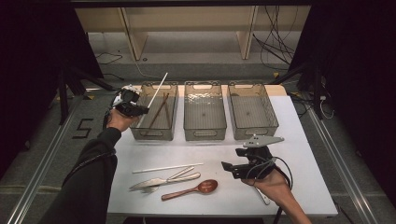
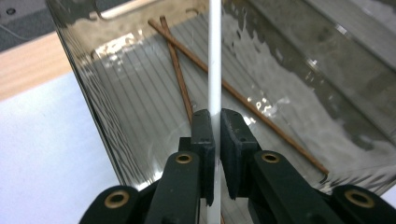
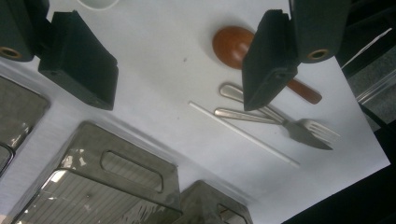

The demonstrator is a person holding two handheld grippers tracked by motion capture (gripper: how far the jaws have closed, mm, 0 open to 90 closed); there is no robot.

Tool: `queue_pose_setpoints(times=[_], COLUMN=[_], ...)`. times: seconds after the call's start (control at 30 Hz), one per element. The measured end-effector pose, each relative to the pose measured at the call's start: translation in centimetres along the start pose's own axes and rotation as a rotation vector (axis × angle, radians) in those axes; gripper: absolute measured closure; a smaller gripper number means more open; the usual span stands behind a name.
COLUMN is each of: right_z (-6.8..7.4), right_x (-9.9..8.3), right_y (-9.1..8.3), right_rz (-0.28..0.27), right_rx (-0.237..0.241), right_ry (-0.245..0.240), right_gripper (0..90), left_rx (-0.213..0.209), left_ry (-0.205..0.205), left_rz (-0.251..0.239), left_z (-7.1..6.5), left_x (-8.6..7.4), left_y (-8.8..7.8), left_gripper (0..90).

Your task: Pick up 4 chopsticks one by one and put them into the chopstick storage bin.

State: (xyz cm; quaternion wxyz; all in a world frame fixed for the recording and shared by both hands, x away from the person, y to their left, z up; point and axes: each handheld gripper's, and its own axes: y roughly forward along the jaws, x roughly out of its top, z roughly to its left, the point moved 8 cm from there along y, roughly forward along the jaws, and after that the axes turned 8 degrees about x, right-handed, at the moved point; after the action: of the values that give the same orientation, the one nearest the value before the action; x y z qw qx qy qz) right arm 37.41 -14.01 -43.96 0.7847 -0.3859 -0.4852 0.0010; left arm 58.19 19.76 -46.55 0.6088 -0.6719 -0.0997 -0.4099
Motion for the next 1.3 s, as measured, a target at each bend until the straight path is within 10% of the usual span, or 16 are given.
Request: queue_pose_setpoints(times=[0.17,0.37,0.57,0.87,1.3], right_z=[0.0,0.0,0.0,0.1,0.1], right_x=[0.0,0.0,0.0,0.0,0.1], right_y=[0.0,0.0,-0.1,-0.1,-0.1], right_rz=[-0.002,0.001,-0.004,-0.004,-0.009], right_rx=[-0.001,0.001,-0.002,-0.003,-0.005], right_ry=[-0.001,0.0,0.001,0.0,-0.007], right_gripper=[28.0,28.0,28.0,28.0,27.9], left_rx=[0.013,-0.019,-0.067,-0.114,-0.173], left_ry=[-0.002,-0.021,0.052,0.082,0.21], left_rz=[0.026,-0.005,-0.029,-0.101,-0.02], left_z=[0.0,-0.7,-2.3,-4.3,-7.9], left_x=[-0.6,-0.1,0.1,-0.8,-4.2], left_y=[0.5,-0.7,-3.3,-7.3,-9.0], left_gripper=[82.2,55.8,36.9,27.0,18.3])
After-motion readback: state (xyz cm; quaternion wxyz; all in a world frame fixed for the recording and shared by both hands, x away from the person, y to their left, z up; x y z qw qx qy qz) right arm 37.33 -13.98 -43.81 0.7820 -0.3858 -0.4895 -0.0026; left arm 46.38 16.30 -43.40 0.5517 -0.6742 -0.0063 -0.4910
